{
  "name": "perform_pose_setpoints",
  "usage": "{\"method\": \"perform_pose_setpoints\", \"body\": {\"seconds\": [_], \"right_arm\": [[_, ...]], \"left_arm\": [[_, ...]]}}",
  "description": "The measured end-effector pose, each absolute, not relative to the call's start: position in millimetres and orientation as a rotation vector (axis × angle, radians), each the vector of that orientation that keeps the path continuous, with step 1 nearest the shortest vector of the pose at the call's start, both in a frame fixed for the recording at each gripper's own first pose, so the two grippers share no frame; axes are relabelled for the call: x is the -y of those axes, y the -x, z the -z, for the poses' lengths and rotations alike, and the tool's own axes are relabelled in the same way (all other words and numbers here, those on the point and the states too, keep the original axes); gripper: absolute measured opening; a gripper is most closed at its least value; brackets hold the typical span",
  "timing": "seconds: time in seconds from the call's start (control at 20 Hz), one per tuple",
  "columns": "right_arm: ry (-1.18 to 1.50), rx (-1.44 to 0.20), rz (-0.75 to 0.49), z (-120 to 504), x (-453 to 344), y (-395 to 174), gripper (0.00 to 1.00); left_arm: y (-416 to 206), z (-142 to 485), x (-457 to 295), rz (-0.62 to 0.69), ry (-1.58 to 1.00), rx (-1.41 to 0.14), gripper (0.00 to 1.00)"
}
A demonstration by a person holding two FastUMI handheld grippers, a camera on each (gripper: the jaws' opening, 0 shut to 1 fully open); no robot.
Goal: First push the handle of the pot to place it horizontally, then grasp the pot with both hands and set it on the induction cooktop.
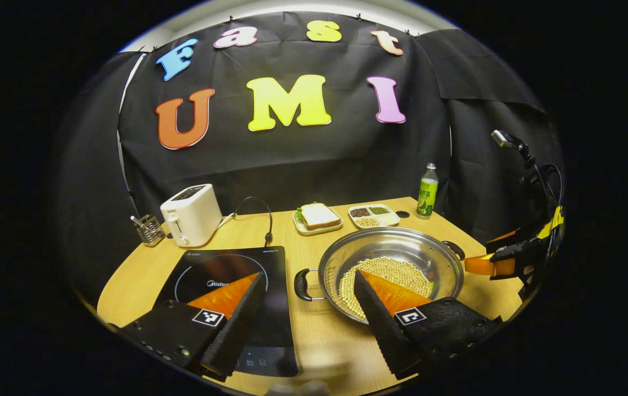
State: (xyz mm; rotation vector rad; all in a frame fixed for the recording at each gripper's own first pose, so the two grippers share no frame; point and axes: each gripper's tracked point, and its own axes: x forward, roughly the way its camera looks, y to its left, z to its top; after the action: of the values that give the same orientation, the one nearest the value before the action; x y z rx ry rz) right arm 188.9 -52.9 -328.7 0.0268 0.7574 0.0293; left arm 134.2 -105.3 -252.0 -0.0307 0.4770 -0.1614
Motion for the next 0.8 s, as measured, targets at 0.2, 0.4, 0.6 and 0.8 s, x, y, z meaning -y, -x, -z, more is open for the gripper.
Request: {"method": "perform_pose_setpoints", "body": {"seconds": [0.2, 0.4, 0.6, 0.8], "right_arm": [[-0.031, -0.778, -0.060, 341.7, 56.4, -223.4, 0.96], [-0.023, -0.808, -0.090, 357.4, 56.4, -248.2, 0.96], [-0.029, -0.843, -0.115, 371.3, 52.7, -261.5, 0.91], [-0.029, -0.874, -0.102, 380.5, 55.7, -266.1, 0.72]], "left_arm": [[-165.5, 291.7, 112.8, 0.134, 0.033, -0.570, 0.97], [-185.2, 322.1, 122.6, 0.131, 0.024, -0.637, 0.97], [-195.4, 342.6, 129.5, 0.139, 0.021, -0.690, 0.97], [-202.0, 351.9, 127.4, 0.108, 0.019, -0.717, 0.93]]}}
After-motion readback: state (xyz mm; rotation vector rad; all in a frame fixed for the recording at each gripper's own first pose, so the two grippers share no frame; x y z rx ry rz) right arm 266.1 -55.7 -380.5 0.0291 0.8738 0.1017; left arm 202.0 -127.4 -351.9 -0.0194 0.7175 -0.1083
